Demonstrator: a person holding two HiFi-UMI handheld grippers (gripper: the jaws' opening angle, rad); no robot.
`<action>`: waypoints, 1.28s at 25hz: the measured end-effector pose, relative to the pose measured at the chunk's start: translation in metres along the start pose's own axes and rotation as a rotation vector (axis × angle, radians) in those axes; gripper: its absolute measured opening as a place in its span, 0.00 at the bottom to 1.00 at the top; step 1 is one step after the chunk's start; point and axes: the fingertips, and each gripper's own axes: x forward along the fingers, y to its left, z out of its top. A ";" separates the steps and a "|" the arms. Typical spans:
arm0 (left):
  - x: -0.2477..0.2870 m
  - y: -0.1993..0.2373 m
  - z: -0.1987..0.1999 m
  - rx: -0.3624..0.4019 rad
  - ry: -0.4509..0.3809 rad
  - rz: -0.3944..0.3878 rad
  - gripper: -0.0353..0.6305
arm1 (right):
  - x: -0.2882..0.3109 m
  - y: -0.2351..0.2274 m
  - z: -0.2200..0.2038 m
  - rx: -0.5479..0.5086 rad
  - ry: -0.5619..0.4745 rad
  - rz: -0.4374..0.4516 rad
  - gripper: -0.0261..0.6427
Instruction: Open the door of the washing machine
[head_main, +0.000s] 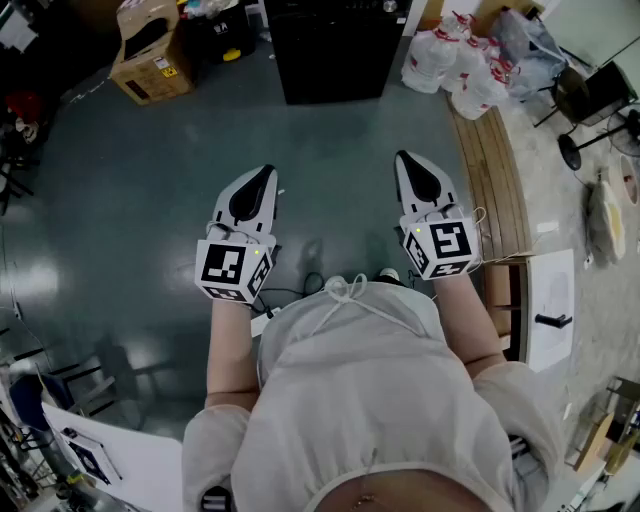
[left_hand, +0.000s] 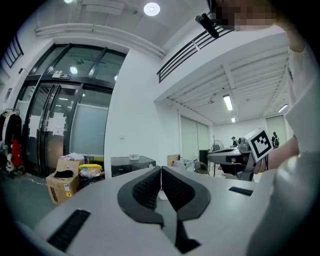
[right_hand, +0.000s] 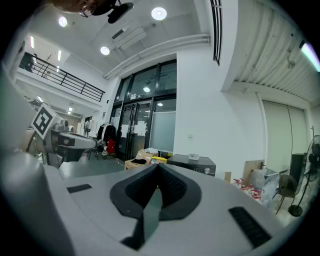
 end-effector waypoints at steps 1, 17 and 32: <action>0.001 0.001 -0.001 -0.001 0.001 -0.003 0.09 | 0.001 0.001 -0.001 0.003 0.002 -0.001 0.04; 0.017 0.014 -0.003 -0.025 -0.003 -0.007 0.09 | 0.020 0.006 -0.004 0.054 -0.001 0.038 0.05; 0.065 0.061 -0.015 -0.025 0.043 0.080 0.09 | 0.110 -0.044 -0.020 0.122 0.018 0.010 0.74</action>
